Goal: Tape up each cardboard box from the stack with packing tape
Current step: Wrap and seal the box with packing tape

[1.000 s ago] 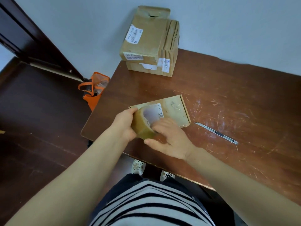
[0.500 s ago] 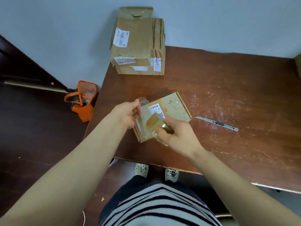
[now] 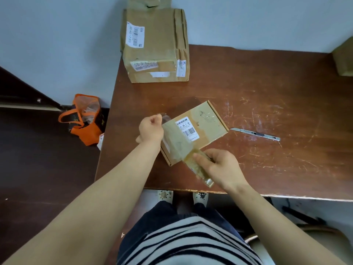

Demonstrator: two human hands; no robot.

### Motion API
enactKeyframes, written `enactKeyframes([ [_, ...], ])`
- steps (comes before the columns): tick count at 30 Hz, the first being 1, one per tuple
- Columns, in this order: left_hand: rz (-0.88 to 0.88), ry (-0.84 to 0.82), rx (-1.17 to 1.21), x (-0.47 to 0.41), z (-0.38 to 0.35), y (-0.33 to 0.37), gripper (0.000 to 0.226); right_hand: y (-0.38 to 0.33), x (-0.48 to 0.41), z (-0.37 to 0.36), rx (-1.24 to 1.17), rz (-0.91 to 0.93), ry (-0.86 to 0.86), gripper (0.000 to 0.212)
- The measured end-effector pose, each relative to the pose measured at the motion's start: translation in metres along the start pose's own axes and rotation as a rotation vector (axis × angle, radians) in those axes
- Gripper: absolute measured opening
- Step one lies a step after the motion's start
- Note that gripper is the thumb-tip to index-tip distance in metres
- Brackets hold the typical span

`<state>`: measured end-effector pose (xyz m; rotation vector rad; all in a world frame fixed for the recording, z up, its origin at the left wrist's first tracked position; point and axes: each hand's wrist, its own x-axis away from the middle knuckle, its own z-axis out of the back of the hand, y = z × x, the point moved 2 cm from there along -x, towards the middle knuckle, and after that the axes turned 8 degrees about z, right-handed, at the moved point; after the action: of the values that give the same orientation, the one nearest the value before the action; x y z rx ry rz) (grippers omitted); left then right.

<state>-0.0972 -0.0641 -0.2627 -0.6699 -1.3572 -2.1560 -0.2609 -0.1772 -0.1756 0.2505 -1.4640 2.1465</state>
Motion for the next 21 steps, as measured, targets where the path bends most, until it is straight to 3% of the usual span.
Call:
enactKeyframes([
  [8,0.023,0.048,-0.028,0.0,-0.006,-0.005,0.027,0.002,-0.009,-0.006,0.127,-0.127,-0.028,0.035],
  [15,0.053,0.026,-0.02,-0.012,-0.007,-0.008,0.023,-0.001,-0.019,-0.008,0.241,-0.19,-0.086,0.049],
  [21,0.066,0.069,-0.353,-0.013,-0.001,0.0,0.02,0.0,-0.029,-0.012,0.254,-0.264,-0.121,0.066],
])
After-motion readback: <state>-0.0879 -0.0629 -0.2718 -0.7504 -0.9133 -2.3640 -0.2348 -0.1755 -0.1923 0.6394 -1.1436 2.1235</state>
